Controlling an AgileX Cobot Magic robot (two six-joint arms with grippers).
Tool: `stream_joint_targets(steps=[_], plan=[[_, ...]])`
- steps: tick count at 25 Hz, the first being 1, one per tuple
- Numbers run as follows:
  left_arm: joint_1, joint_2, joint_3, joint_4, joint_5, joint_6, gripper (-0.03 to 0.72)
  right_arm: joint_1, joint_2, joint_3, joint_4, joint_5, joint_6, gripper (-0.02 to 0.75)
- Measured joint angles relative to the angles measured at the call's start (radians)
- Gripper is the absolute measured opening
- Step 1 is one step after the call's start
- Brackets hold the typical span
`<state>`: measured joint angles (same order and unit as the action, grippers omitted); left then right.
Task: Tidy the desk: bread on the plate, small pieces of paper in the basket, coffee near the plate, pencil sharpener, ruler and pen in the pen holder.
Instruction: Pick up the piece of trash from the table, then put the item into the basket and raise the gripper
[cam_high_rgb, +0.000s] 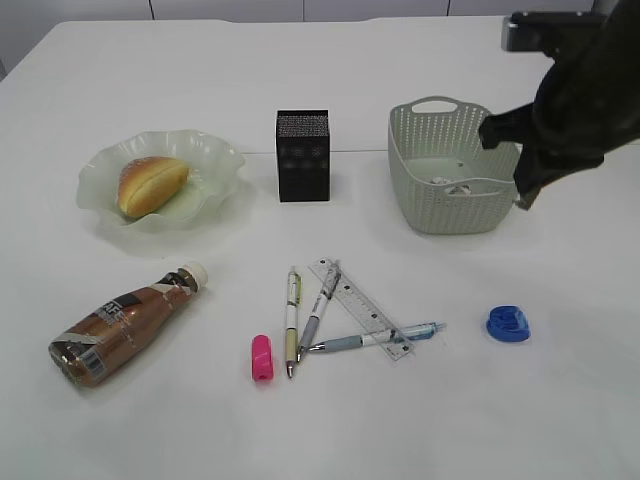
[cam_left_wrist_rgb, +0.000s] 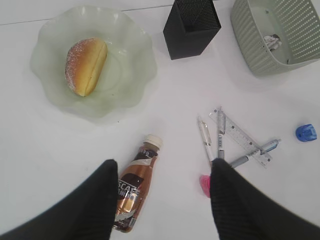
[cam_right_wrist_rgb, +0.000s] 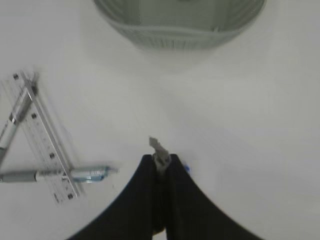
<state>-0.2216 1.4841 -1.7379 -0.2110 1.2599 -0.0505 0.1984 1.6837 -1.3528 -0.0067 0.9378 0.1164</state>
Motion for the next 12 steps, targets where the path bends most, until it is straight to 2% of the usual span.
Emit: stream_joint_targets(steps=[5, 12], plan=[[0.0, 0.0, 0.0, 0.0, 0.0, 0.002, 0.426, 0.0, 0.0, -0.083, -0.023, -0.112, 0.0, 0.034], [0.0, 0.0, 0.0, 0.0, 0.0, 0.002, 0.426, 0.0, 0.015, -0.097, -0.029, -0.331, 0.0, 0.034]])
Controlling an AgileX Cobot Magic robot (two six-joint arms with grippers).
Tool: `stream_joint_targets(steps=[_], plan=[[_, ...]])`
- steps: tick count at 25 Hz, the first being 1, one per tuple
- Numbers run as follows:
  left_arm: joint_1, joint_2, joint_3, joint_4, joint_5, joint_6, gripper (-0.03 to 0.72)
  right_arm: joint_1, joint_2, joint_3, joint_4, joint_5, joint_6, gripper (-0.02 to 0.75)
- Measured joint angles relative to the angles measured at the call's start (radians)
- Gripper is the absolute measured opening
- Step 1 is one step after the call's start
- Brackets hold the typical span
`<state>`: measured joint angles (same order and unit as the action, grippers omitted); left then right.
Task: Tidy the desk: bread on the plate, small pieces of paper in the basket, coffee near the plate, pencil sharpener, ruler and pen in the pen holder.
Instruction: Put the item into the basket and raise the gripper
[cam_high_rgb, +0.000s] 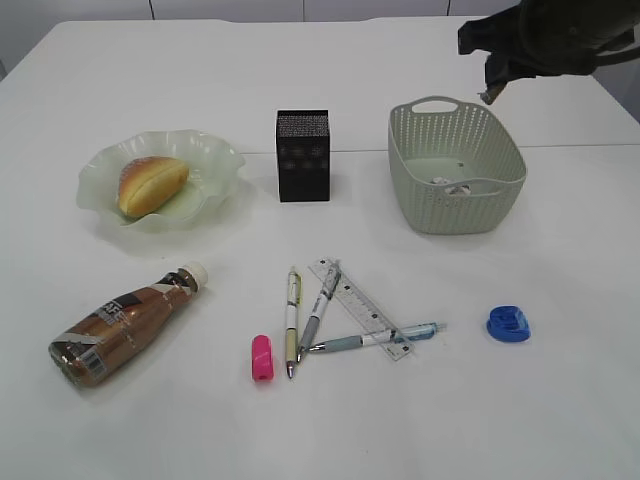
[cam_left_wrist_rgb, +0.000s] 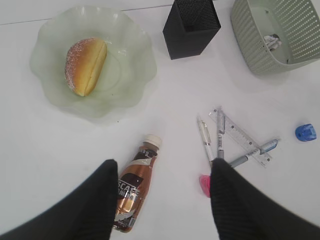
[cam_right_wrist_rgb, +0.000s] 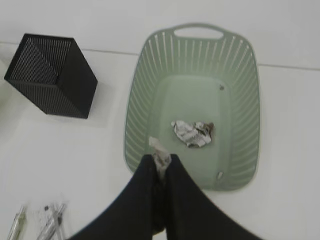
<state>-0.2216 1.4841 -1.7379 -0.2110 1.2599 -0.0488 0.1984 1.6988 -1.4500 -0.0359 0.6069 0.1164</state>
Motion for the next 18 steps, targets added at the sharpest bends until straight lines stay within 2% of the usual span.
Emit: stream_joint_targets(steps=[8, 18], plan=[[0.0, 0.0, 0.0, -0.002, 0.002, 0.0, 0.426, 0.0, 0.156, -0.058, -0.069, -0.192, -0.002, 0.034], [0.0, 0.0, 0.0, -0.003, 0.002, 0.0, 0.426, -0.018, 0.398, -0.303, -0.11, -0.187, 0.035, 0.034]])
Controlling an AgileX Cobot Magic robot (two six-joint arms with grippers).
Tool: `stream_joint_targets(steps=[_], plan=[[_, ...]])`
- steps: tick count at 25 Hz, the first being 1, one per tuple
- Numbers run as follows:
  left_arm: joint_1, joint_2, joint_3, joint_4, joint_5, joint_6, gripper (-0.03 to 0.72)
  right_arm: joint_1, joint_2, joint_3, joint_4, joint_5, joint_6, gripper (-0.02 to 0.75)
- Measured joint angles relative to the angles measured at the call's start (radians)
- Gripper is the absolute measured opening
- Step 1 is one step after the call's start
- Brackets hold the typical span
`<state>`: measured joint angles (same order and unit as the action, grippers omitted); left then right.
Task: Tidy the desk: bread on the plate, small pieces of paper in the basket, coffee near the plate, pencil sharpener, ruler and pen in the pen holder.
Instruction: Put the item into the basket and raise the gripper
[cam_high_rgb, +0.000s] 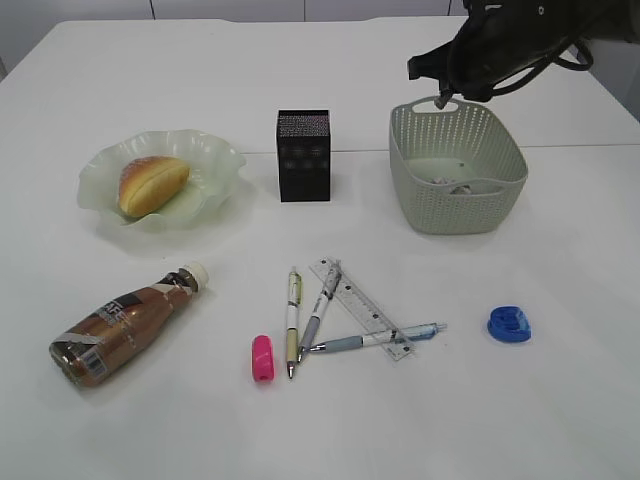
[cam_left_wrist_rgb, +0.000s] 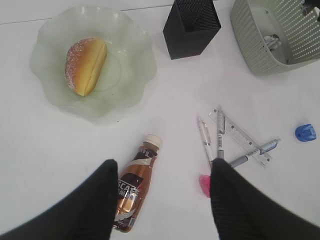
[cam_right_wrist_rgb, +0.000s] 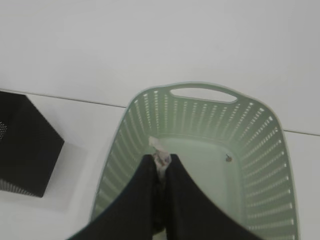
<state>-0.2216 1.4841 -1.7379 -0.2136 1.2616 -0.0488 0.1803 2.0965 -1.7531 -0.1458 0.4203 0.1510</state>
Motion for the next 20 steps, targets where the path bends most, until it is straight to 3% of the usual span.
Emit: stream_joint_targets(steps=[9, 12, 14, 20], plan=[[0.0, 0.0, 0.0, -0.002, 0.0, 0.0, 0.426, -0.038, 0.06, -0.049, -0.004, 0.048, 0.034, 0.04], [0.0, 0.0, 0.0, -0.002, 0.0, 0.0, 0.426, -0.038, 0.071, -0.049, -0.002, 0.056, 0.047, 0.075], [0.0, 0.0, 0.0, -0.002, 0.0, 0.0, 0.426, -0.038, 0.073, -0.049, 0.004, 0.065, 0.049, 0.136], [0.0, 0.0, 0.0, -0.002, 0.0, 0.0, 0.426, -0.038, 0.078, -0.049, 0.015, 0.074, 0.051, 0.437]])
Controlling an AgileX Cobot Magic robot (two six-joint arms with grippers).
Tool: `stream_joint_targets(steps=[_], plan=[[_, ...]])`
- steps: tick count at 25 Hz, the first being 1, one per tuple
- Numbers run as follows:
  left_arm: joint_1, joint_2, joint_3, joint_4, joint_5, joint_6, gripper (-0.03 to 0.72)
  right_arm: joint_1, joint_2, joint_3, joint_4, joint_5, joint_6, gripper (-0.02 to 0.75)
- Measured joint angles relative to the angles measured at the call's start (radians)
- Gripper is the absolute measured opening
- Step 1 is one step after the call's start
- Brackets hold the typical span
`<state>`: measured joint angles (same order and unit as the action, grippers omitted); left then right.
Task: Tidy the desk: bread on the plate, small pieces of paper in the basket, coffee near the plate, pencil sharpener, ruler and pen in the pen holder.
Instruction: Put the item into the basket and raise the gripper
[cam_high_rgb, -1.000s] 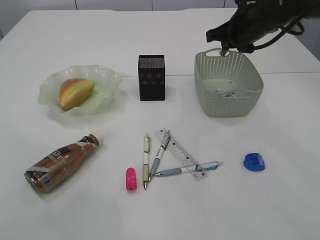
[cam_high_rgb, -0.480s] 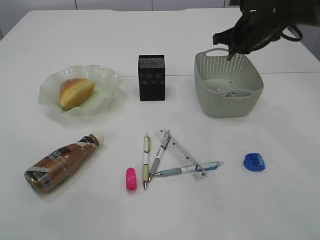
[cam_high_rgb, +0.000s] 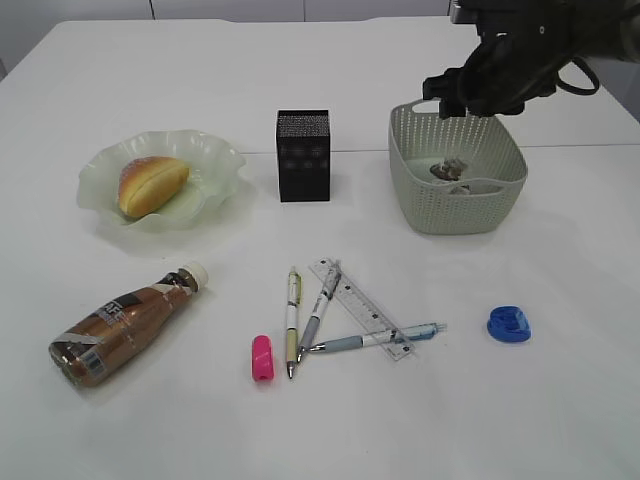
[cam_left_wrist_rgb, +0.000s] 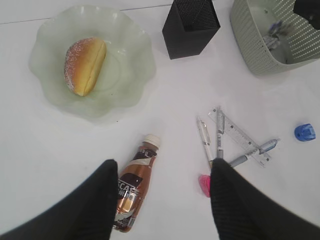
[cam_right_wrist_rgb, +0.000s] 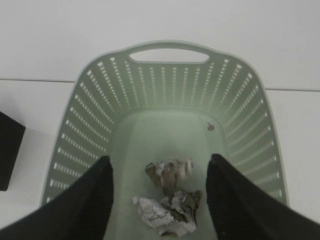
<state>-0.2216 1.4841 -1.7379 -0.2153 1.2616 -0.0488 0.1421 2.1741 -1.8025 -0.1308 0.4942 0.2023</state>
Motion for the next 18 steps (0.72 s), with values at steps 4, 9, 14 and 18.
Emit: stream_joint_targets(steps=[4, 9, 14, 18], plan=[[0.0, 0.0, 0.0, 0.0, 0.0, 0.0, 0.426, 0.0, 0.004, -0.019, 0.012, 0.018, 0.0, 0.504], [0.0, 0.0, 0.0, 0.0, 0.0, 0.0, 0.426, 0.0, 0.008, -0.139, 0.062, 0.212, 0.0, 0.506], [0.0, 0.0, 0.0, -0.017, 0.0, 0.0, 0.426, 0.0, 0.002, -0.357, 0.152, 0.568, 0.0, 0.461], [0.0, 0.0, 0.0, -0.038, 0.0, 0.0, 0.426, 0.0, -0.005, -0.521, 0.198, 0.732, 0.0, 0.428]])
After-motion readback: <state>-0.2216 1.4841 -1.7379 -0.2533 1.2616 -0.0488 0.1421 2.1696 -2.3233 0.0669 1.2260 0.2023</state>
